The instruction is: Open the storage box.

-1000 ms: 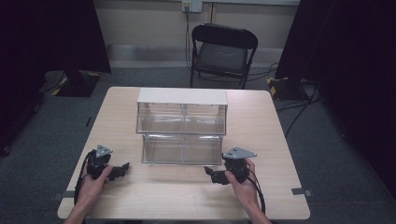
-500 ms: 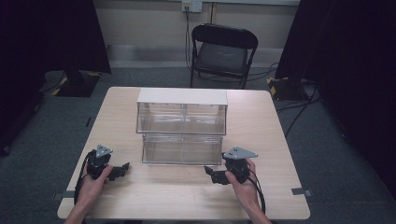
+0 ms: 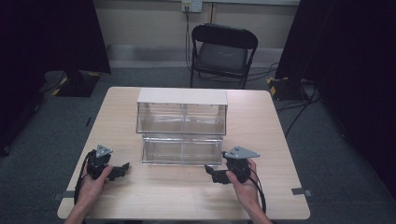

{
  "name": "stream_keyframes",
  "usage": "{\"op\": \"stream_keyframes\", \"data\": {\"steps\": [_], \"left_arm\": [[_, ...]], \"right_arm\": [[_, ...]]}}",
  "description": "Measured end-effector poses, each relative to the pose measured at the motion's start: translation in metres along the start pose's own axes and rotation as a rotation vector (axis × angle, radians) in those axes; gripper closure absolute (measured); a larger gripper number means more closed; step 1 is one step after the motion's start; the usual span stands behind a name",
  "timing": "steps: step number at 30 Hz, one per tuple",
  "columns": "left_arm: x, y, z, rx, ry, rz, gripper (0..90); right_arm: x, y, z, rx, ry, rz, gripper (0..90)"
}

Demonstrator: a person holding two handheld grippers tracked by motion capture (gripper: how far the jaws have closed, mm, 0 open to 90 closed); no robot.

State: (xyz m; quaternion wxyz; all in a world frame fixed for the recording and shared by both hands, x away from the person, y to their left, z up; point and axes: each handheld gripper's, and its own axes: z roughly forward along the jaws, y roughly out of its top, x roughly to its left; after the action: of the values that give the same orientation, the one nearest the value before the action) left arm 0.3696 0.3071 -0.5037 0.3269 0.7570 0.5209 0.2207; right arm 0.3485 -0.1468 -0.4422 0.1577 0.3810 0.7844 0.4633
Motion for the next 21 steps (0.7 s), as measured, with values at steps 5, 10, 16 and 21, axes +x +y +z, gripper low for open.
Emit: {"op": "stream_keyframes", "data": {"steps": [5,10,16,21], "left_arm": [[0.0000,0.0000,0.0000,0.000,0.000,0.000,2.7],[0.0000,0.0000,0.0000,0.000,0.000,0.000,2.7],[0.0000,0.0000,0.0000,0.000,0.000,0.000,2.7],[0.0000,0.0000,0.0000,0.000,0.001,0.001,2.7]], "right_arm": [[0.0001,0.0002,-0.0003,-0.004,0.001,-0.004,13.4],[0.0002,0.0021,-0.0022,-0.013,0.009,0.000,13.4],[0.0006,0.0030,-0.0029,-0.020,0.008,0.002,13.1],[0.0007,0.0036,-0.0033,-0.019,0.005,-0.002,12.9]]}}
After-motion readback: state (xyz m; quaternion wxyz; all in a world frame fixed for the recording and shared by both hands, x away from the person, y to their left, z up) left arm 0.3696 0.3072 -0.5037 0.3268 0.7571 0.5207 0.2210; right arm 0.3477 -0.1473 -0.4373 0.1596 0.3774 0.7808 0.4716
